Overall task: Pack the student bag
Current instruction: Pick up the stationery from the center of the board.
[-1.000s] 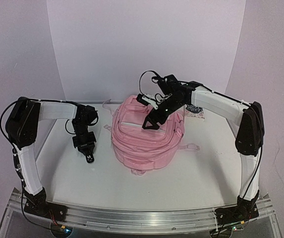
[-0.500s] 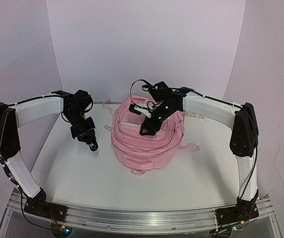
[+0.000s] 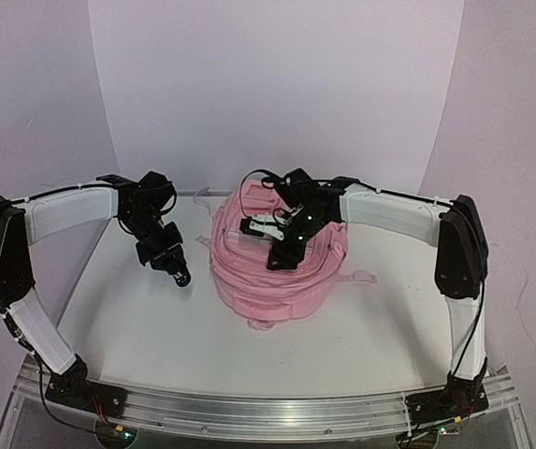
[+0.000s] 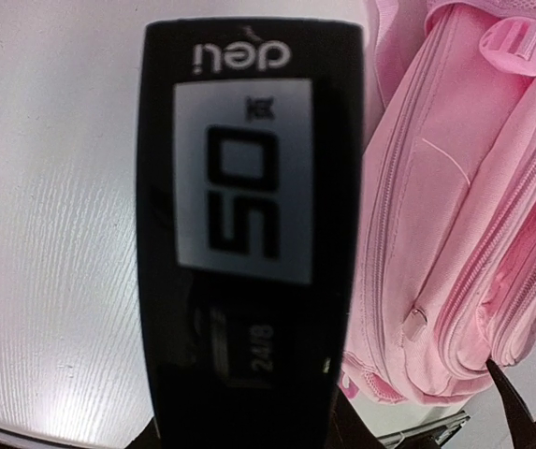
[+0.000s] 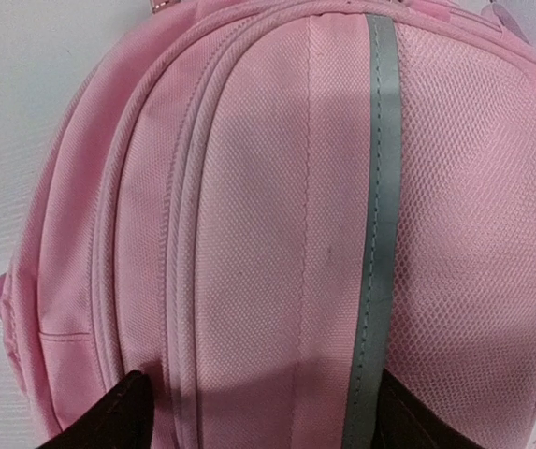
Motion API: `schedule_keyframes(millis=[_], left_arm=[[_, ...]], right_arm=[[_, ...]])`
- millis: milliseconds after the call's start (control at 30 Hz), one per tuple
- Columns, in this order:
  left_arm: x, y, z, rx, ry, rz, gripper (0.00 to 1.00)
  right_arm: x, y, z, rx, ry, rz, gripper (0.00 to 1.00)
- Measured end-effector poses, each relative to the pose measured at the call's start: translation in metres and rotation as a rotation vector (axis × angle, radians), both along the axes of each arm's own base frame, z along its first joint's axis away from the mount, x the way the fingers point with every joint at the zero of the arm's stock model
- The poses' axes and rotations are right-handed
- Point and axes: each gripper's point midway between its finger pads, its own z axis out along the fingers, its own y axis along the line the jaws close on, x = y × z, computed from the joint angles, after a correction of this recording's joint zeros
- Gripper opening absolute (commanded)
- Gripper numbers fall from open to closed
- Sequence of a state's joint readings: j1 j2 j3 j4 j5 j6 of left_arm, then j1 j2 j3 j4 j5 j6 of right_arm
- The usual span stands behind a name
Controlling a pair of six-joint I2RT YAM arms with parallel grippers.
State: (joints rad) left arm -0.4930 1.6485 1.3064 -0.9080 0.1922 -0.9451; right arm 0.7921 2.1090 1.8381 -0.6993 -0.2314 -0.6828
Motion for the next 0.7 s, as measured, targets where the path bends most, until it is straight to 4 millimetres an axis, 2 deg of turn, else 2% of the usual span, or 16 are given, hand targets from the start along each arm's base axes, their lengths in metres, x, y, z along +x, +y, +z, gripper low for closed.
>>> schedule_keyframes(millis=[167, 333, 533, 700], left_arm=[[0.000, -0.003, 0.000, -0.011, -0.005, 0.005, 0.00], [-0.006, -0.004, 0.003, -0.045, -0.016, 0.028, 0.00], [-0.011, -0.006, 0.013, -0.106, -0.056, 0.047, 0.00], [-0.008, -0.011, 0.026, -0.154, -0.111, 0.040, 0.00]], right_arm=[[0.006, -0.003, 0.005, -0.022, -0.033, -0.015, 0.30], [0.009, 0.000, 0.019, -0.022, -0.049, -0.054, 0.09], [0.016, 0.009, 0.047, 0.052, -0.030, -0.112, 0.00], [0.023, 0.020, 0.065, 0.119, 0.009, -0.159, 0.00]])
